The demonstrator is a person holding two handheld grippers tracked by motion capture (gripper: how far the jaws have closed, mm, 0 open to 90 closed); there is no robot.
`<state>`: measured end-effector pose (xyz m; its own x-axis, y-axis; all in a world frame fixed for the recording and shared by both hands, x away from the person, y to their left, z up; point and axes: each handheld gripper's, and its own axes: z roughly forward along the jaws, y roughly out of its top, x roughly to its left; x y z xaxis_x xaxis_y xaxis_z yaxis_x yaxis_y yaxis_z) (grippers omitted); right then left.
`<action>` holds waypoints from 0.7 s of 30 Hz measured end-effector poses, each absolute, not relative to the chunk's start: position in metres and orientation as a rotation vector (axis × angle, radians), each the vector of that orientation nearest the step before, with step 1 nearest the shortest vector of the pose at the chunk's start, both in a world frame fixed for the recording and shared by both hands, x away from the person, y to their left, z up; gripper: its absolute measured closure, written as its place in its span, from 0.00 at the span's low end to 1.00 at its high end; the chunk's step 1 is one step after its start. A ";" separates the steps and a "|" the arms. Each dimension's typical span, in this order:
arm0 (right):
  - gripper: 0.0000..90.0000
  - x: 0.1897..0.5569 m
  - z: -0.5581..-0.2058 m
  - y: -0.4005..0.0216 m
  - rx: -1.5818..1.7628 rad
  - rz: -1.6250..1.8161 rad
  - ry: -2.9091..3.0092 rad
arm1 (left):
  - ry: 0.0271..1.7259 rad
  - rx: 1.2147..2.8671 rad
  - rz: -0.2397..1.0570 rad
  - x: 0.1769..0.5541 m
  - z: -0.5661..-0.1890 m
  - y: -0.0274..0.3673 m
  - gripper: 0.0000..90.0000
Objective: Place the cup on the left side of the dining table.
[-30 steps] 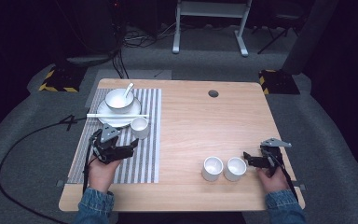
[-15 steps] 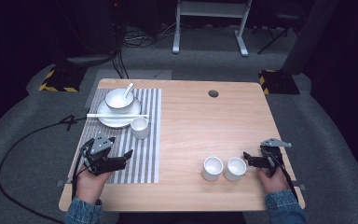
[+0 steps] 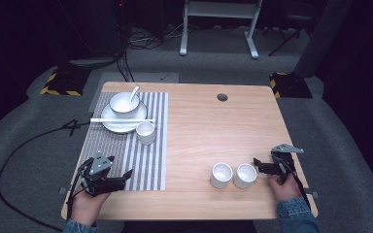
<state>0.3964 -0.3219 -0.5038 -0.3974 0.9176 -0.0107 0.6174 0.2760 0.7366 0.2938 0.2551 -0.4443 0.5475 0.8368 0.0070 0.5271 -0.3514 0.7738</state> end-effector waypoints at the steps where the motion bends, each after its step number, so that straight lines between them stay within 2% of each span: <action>1: 0.17 0.396 -0.504 -0.322 1.381 0.920 2.114 | 1.101 2.039 0.526 0.293 -0.447 0.256 0.22; 21: 0.17 0.396 -0.504 -0.322 1.381 0.920 2.114 | 1.169 2.207 0.437 0.293 -0.490 0.263 0.23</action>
